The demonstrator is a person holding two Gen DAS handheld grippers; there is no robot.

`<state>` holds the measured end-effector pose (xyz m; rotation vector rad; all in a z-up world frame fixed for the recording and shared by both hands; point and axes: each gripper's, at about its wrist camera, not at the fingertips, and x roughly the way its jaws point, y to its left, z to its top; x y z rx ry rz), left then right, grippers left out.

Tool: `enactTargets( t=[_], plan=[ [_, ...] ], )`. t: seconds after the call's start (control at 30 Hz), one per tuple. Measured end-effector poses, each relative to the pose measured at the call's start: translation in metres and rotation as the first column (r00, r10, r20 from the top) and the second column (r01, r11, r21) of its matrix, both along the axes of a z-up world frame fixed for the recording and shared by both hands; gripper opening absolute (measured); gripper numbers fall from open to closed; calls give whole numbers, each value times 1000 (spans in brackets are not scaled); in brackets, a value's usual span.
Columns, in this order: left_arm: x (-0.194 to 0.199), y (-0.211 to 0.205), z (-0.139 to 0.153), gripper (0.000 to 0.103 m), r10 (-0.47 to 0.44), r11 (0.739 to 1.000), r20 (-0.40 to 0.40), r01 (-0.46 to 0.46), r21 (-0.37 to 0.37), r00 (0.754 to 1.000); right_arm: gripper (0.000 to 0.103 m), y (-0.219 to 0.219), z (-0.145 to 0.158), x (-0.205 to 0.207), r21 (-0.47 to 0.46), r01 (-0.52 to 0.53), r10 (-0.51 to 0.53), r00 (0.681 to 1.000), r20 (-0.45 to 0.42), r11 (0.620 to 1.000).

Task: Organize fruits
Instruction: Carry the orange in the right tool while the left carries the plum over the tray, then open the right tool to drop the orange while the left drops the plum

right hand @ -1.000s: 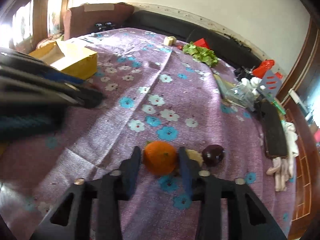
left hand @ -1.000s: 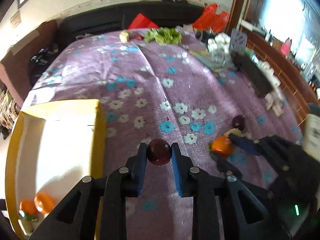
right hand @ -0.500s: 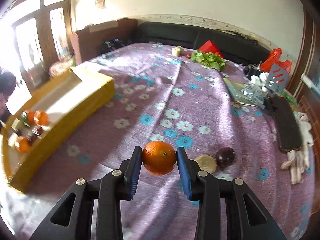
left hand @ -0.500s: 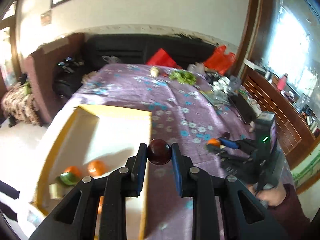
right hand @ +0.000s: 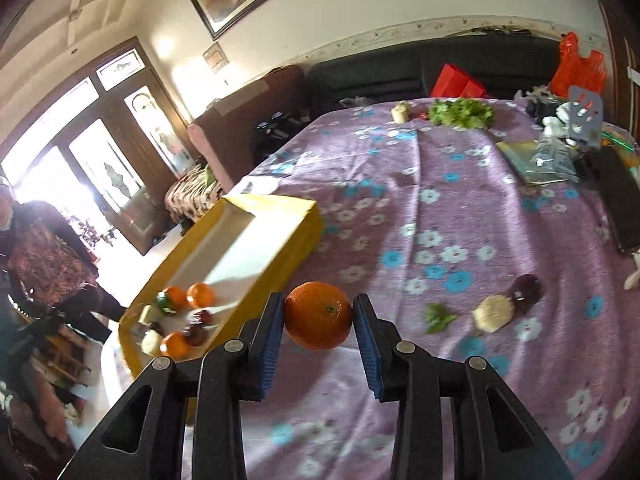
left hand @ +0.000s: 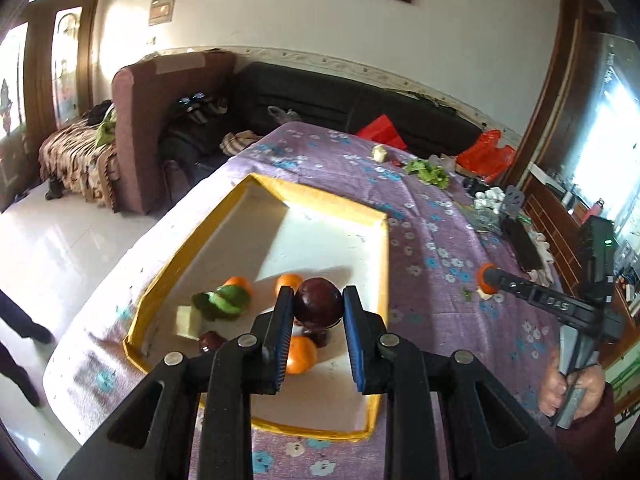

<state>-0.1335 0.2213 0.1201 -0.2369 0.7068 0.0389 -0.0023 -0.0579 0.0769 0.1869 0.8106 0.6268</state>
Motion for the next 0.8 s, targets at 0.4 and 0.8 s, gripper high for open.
enactTargets(
  t=[0.4,0.8],
  plan=[
    [8,40,-45,24,92,996,-78,-93,-6,993,40,111,2,-23,-97,-170,172,985,8,981],
    [53,57,-61,24,69,997,-117,-71,-16,991,40,194,-22,-15,-253,-216,222,975,-3,943]
  ],
)
